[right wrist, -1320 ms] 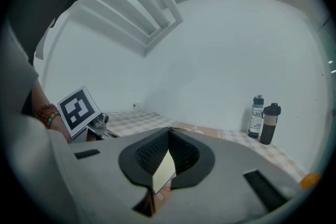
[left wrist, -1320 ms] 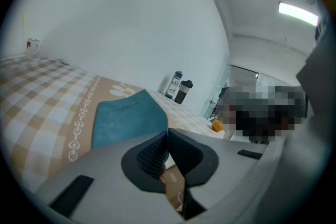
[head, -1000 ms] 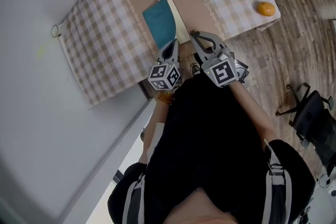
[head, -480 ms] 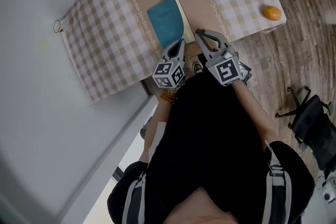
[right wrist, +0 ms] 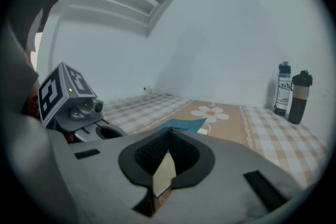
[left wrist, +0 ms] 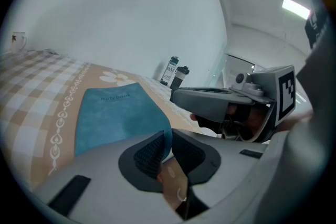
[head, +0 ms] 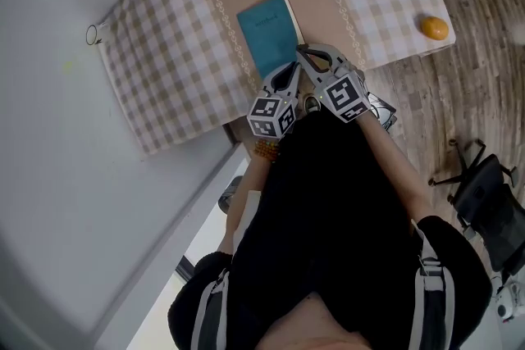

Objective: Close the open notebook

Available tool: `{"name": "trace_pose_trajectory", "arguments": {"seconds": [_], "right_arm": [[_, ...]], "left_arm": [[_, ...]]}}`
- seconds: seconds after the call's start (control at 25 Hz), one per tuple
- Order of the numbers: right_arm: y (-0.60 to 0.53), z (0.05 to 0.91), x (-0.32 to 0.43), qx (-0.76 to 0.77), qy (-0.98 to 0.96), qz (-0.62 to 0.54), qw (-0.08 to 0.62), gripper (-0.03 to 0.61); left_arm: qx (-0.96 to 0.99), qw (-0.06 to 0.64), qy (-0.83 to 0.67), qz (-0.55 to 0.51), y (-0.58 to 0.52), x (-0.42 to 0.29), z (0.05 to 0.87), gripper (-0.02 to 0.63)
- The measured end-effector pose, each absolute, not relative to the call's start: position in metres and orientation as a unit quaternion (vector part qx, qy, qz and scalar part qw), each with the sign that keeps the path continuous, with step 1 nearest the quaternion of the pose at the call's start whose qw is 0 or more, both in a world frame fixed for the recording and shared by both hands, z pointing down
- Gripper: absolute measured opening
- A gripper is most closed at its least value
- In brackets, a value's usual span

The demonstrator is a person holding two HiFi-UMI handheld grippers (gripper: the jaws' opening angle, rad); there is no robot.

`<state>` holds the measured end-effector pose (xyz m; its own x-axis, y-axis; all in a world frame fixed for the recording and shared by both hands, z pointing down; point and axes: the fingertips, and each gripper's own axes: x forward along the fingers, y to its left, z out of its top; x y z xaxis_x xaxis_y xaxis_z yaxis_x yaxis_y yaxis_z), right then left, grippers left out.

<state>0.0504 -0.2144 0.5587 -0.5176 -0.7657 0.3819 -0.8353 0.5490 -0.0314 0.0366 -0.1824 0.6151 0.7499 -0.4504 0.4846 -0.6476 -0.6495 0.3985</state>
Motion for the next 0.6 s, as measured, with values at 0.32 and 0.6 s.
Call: {"name": "trace_pose_trajectory", "arguments": {"seconds": [0.32,0.6], "right_arm": [[-0.227,0.581,0.050,0.456,-0.857,0.136,0.197,0.002],[-0.214,0.590,0.048,0.435,-0.859,0.140,0.232,0.002]], "left_arm": [[0.928,0.249,-0.239,0.139,-0.182,0.032,0.581,0.074],[0.893,0.272,-0.348,0.091,-0.207,-0.013,0.570,0.072]]}}
